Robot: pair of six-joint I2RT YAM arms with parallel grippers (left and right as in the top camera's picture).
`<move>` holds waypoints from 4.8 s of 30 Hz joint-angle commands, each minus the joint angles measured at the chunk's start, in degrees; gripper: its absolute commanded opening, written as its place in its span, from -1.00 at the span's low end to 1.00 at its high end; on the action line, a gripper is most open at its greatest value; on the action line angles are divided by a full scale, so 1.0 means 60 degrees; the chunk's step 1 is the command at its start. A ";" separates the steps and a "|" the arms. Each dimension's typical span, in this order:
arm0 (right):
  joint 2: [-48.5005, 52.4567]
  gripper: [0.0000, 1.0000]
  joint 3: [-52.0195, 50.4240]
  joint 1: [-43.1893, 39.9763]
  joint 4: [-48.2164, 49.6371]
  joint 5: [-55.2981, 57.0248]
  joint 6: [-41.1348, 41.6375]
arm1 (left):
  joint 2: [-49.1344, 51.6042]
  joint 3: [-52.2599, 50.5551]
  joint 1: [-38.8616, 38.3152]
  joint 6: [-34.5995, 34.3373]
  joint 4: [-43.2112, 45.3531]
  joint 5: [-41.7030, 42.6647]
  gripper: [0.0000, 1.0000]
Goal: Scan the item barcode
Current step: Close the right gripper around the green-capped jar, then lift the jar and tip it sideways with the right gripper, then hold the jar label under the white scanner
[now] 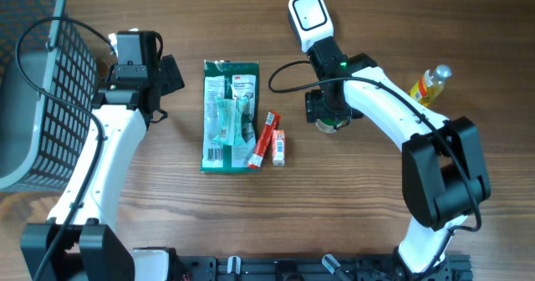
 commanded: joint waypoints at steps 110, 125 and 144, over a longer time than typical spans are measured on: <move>-0.0084 -0.36 0.6543 -0.1617 -0.2109 -0.2856 -0.1603 | -0.0007 0.0102 0.0047 0.0084 0.0000 -0.0087 1.00; 0.1872 -0.91 0.6135 -0.1621 0.2091 -0.2871 -0.1628 | -0.0007 0.0102 0.0047 0.0084 0.0000 -0.0087 1.00; 0.3697 -0.91 0.6087 -0.1617 0.6557 -0.2881 -0.0732 | -0.0007 0.0102 0.0047 0.0084 0.0000 -0.0087 1.00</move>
